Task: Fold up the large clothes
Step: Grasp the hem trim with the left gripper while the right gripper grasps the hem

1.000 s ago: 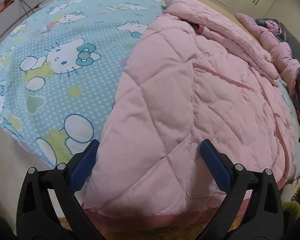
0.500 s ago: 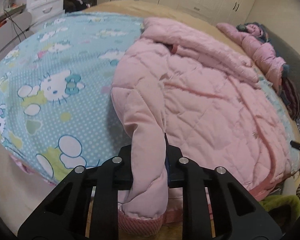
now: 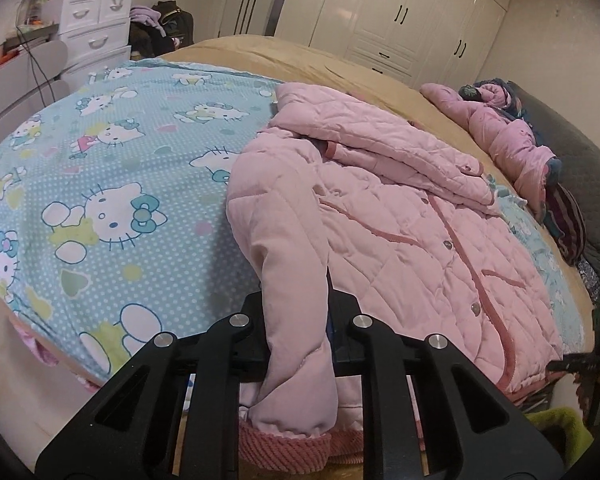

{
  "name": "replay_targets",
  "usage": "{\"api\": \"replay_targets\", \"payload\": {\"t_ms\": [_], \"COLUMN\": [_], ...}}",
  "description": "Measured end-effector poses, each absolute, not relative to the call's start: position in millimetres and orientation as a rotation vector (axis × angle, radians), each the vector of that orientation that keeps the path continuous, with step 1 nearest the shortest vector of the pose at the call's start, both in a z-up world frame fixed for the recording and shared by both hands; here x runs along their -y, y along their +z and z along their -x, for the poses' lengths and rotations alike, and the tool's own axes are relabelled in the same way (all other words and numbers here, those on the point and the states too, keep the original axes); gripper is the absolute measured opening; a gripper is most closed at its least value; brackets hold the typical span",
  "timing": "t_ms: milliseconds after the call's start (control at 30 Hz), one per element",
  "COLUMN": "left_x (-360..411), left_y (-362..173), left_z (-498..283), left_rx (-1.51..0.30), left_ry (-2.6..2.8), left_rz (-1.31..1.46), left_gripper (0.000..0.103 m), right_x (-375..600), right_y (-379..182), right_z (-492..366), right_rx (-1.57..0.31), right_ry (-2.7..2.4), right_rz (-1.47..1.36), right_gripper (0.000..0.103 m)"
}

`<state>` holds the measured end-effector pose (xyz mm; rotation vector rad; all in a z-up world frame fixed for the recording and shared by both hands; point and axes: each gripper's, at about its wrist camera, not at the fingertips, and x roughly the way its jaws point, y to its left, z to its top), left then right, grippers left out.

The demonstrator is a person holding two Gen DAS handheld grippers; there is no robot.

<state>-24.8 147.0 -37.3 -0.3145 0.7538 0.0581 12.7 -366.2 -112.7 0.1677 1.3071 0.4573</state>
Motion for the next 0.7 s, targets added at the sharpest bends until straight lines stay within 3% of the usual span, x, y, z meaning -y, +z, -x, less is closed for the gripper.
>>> {"api": "replay_targets", "payload": {"t_ms": [67,100,133,167,267,333,433,700], "left_x": [-147.0,-146.6,-146.5,-146.3,-146.1,-146.1,-145.6,-145.3], "left_y": [-37.6,-37.7,-37.5,-37.4,-36.0,-34.8,-32.0,-9.6], "left_z": [24.9,24.6,25.6,25.8,26.7,27.0,25.8,16.0], "left_rx": [-0.753,-0.753,-0.752,-0.752,-0.745,-0.740,-0.730,-0.679], "left_ry": [0.060,0.063,0.064,0.065,0.068,0.070,0.072,0.069], "left_rz": [0.315,0.312,0.312,0.310,0.312,0.314,0.319,0.331], "left_gripper": [0.009,0.009,0.009,0.009,0.009,0.009,0.009,0.009], "right_x": [368.3,369.2,369.6,370.5,368.0,368.3,368.6,371.4], "right_y": [-114.0,-114.3,-113.7,-111.0,-99.9,-88.6,-62.3,10.2], "right_z": [-10.1,-9.1,-7.6,-6.6,-6.5,-6.4,-13.2,-41.7], "right_rx": [-1.305,-1.311,-1.320,-1.315,-1.280,-1.233,-1.119,-0.832], "right_ry": [0.465,0.481,0.509,0.511,0.540,0.565,0.612,0.661], "right_rz": [-0.203,-0.228,-0.269,-0.272,-0.259,-0.269,-0.274,-0.305], "right_gripper": [0.092,0.082,0.065,0.063,0.043,0.025,0.019,0.017]}}
